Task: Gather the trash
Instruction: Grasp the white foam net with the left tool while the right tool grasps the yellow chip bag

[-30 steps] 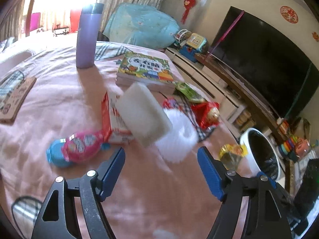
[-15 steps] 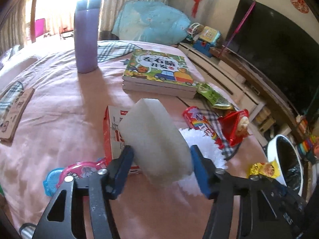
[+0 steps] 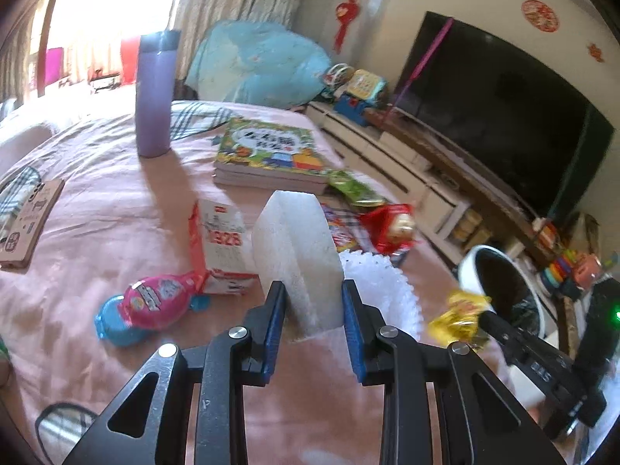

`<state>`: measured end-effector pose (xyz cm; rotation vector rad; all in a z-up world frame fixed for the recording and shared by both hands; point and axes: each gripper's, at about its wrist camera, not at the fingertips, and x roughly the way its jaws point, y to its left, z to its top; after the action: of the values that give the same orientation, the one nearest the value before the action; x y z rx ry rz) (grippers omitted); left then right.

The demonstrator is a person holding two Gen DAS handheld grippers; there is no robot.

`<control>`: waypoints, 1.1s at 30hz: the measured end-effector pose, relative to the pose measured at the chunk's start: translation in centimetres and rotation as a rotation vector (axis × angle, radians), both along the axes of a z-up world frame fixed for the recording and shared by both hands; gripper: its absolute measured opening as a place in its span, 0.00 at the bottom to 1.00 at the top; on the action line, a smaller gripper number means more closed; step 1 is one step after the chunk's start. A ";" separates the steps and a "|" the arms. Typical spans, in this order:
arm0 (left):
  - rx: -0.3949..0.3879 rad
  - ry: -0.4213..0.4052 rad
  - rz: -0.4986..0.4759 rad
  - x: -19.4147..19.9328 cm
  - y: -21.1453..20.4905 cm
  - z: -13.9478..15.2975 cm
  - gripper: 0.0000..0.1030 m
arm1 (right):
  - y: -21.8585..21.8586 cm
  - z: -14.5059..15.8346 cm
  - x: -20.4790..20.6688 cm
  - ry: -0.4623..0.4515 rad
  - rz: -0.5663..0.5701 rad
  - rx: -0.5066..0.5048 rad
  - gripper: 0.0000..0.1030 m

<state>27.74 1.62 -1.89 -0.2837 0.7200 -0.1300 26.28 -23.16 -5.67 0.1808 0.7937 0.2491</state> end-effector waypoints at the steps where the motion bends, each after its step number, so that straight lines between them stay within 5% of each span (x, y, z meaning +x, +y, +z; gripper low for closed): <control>1: -0.010 -0.003 -0.023 -0.3 -0.4 0.2 0.27 | -0.1 0.2 -0.2 -0.003 -0.001 0.004 0.02; 9: 0.003 0.005 -0.144 -1.4 -3.0 -0.3 0.28 | -1.7 1.5 -2.2 -0.029 -0.018 0.016 0.00; 17: 0.004 0.083 -0.145 -1.4 -2.5 -2.0 0.34 | -2.6 0.3 -3.2 0.008 -0.030 0.013 0.01; 19: 0.018 0.094 -0.134 -1.6 -2.0 -2.1 0.41 | -2.6 -0.1 -3.2 0.025 -0.020 0.049 0.10; 21: 0.026 0.090 -0.126 -2.0 -2.3 -1.8 0.45 | -2.4 -0.3 -3.3 0.030 -0.019 0.063 0.40; 23: 0.043 0.094 -0.108 -2.3 -2.1 -1.7 0.55 | -2.1 -0.4 -3.3 0.023 -0.016 0.063 0.54; 33: -0.010 0.055 -0.108 -5.0 -2.4 -0.7 0.58 | -0.9 -2.6 -1.9 0.097 0.021 0.042 0.51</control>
<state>22.75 -0.74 -2.64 -0.2584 0.7897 -0.2288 24.41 -24.05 -8.26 0.2257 0.8875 0.2788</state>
